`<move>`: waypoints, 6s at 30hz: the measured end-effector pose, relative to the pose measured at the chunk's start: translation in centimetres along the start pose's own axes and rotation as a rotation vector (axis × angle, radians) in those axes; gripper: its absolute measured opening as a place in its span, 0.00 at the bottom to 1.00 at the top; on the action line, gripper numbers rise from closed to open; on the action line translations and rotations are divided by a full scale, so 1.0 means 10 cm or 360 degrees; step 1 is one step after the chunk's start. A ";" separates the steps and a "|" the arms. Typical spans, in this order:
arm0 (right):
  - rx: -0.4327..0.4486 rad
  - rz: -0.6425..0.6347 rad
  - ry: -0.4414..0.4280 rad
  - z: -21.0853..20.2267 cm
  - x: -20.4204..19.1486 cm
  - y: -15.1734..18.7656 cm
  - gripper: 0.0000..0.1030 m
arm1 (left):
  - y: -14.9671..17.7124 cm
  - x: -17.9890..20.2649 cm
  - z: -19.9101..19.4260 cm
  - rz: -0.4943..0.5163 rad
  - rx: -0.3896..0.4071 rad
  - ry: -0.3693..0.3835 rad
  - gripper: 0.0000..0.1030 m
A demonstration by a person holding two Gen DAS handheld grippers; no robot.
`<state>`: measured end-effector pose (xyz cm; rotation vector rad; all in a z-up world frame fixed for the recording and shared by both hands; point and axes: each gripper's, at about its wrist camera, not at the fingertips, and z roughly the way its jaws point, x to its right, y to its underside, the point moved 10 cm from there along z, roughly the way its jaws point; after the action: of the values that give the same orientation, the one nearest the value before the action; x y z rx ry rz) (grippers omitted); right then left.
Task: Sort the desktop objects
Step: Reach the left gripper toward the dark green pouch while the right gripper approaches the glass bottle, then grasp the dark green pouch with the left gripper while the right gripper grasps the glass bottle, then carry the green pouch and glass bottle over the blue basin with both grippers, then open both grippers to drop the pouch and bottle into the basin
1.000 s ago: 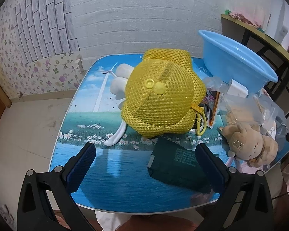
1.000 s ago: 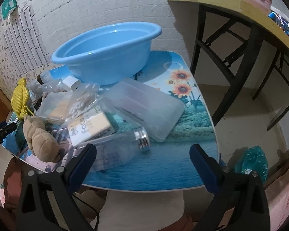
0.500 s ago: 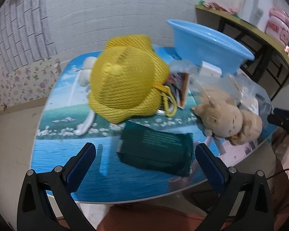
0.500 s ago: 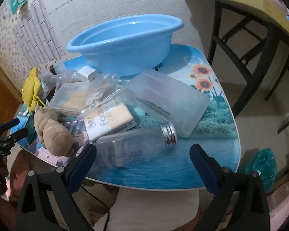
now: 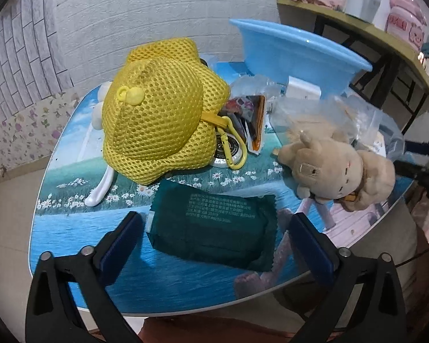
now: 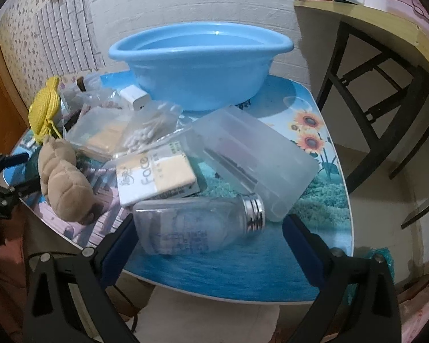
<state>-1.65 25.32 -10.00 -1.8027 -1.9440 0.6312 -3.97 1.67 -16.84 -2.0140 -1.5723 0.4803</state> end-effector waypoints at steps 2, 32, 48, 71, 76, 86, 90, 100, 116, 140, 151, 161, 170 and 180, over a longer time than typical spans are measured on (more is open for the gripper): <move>0.0005 -0.0002 -0.0036 -0.02 -0.03 0.01 0.82 | -0.01 -0.01 -0.02 0.0016 0.0010 -0.0027 0.75; -0.0010 0.0158 -0.0055 -0.05 0.06 0.02 0.82 | -0.06 -0.01 -0.05 -0.0013 0.0101 -0.0050 0.22; 0.0157 0.0140 -0.0147 -0.39 -0.09 -0.30 0.82 | -0.33 0.00 -0.42 -0.0098 0.0218 0.0044 0.10; 0.0319 0.0097 -0.0235 -0.52 -0.22 -0.75 0.82 | -0.37 -0.01 -0.25 -0.0158 0.0071 0.0006 0.58; 0.0311 0.0105 -0.0237 -0.50 -0.21 -0.74 0.82 | -0.26 0.02 -0.07 -0.0206 -0.0004 0.0050 0.66; 0.0300 0.0126 -0.0214 -0.48 -0.16 -0.75 0.82 | -0.33 0.07 -0.19 -0.0129 0.0071 0.0044 0.10; 0.0305 0.0123 -0.0215 -0.48 -0.16 -0.76 0.82 | -0.47 0.08 -0.36 -0.0121 0.0148 0.0071 0.06; 0.0338 0.0109 -0.0213 -0.55 -0.17 -0.84 0.82 | -0.82 0.22 -0.67 -0.0046 0.0272 0.0116 0.06; 0.0458 0.0090 -0.0185 -0.56 -0.07 -1.42 0.82 | -1.65 0.68 -0.70 0.0119 0.0424 0.0189 0.06; 0.0333 0.0150 -0.0189 0.15 0.10 -1.68 0.82 | -1.97 1.04 0.17 0.0216 0.0220 0.0255 0.30; 0.0403 0.0156 -0.0142 0.03 0.08 -1.65 0.89 | -1.92 0.91 0.02 0.0187 0.0278 0.0178 0.93; 0.0437 0.0161 -0.0082 -0.14 0.08 -1.58 0.97 | -1.74 0.51 -0.08 0.0054 0.0267 -0.0032 1.00; 0.0499 0.0030 -0.0042 -0.36 -0.11 -1.40 1.00 | -1.43 0.27 -0.21 0.0097 0.0263 -0.0179 1.00; 0.0431 0.0079 -0.0004 -0.46 -0.14 -1.12 1.00 | -1.04 0.11 -0.27 0.0077 0.0198 -0.0145 1.00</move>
<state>-7.94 23.49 0.33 -1.6844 -1.7247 0.8682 -10.20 4.07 -8.38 -1.9644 -1.5103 0.6807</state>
